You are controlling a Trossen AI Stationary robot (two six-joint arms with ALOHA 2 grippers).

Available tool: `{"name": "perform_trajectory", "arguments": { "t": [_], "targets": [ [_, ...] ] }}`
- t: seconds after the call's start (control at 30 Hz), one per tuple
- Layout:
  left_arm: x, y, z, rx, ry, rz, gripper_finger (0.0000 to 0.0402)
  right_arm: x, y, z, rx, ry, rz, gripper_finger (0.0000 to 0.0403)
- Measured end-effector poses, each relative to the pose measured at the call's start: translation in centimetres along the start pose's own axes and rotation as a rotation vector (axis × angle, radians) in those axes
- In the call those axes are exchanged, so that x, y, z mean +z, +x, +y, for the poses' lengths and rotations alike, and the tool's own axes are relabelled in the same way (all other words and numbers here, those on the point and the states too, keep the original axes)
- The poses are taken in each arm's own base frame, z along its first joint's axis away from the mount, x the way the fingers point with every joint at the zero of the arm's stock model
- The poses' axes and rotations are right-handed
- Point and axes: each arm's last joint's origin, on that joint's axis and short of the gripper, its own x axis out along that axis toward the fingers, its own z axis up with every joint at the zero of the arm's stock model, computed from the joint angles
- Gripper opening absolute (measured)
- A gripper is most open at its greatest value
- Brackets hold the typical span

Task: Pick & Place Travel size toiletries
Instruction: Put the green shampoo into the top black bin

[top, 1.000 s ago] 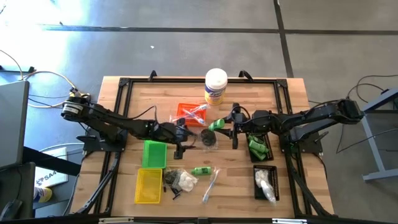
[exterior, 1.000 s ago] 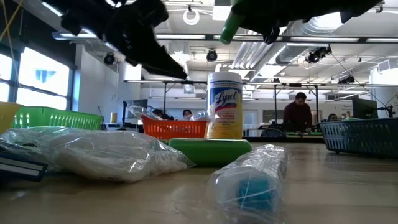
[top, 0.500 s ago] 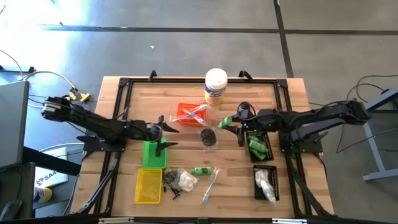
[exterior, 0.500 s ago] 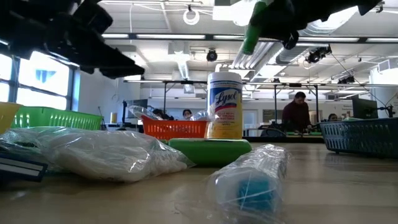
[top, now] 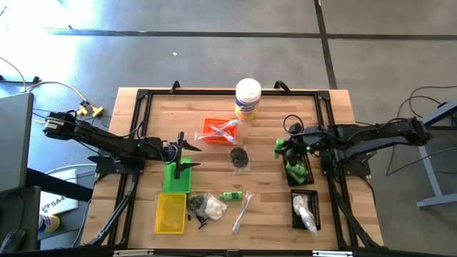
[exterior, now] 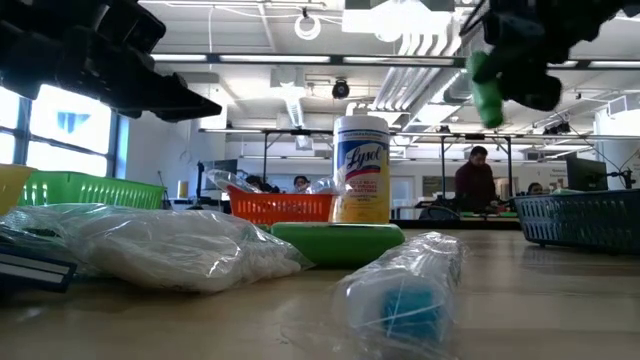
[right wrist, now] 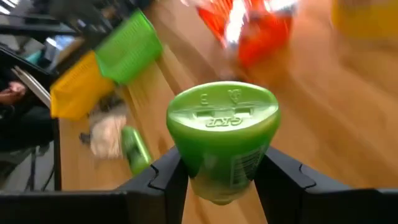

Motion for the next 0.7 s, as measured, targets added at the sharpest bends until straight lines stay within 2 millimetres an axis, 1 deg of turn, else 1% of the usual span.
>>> {"name": "perform_trajectory", "arguments": {
  "t": [0.23,0.33,0.43,0.7],
  "targets": [
    [0.0,0.0,0.0,0.005,-0.005,0.004,0.0248,-2.2,-0.2,-1.7,-0.142,0.128,0.277,0.0148],
    [-0.2,0.0,0.0,0.004,-0.022,0.021,0.0248,-2.9,0.0,-1.9,-0.177,0.173,0.374,0.0148],
    [-0.2,0.0,0.0,0.004,-0.031,0.016,0.0248,-3.3,0.3,-1.7,-0.185,0.184,0.429,0.0148],
    [-0.2,0.0,0.0,0.003,-0.057,0.021,0.0248,-4.2,1.7,-1.3,-0.25,0.135,0.488,0.0148]
  ]
}}
